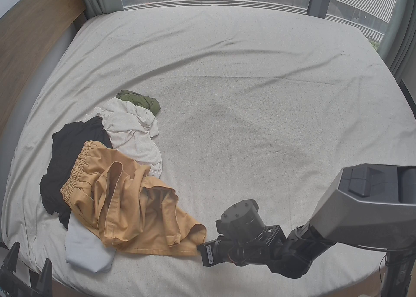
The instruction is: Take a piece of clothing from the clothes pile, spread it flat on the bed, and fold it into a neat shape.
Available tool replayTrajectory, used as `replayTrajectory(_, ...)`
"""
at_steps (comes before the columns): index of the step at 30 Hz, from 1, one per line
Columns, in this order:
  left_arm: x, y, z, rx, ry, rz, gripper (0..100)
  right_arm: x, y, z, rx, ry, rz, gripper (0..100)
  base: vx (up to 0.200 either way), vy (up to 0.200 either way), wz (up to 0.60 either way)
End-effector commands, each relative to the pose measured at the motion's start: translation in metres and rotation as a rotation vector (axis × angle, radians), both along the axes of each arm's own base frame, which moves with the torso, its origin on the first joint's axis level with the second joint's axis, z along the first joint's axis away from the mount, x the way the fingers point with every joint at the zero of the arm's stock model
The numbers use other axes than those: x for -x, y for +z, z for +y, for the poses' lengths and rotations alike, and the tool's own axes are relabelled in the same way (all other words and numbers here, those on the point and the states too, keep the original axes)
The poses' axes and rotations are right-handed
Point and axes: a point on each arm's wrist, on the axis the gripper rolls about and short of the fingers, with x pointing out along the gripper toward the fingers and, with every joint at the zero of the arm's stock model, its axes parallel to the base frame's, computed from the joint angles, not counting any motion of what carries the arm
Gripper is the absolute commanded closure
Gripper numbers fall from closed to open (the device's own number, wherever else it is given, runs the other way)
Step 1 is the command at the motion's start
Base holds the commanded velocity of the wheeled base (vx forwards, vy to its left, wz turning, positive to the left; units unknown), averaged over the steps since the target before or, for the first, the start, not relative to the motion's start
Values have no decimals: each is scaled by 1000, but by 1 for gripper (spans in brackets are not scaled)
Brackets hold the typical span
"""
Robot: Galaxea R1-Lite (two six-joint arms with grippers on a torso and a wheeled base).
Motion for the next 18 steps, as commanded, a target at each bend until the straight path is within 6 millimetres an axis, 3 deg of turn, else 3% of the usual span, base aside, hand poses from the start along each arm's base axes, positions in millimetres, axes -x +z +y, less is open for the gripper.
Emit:
replayTrajectory(1, 0, -5, 0, 0, 0, 4, 0, 1, 10, -12, -2, -25, -9, 100, 0, 0, 0)
replayTrajectory(18, 0, -5, 0, -1, 0, 2, 0, 6, 18, -51, 46, -84, -13, 100, 0, 0, 0)
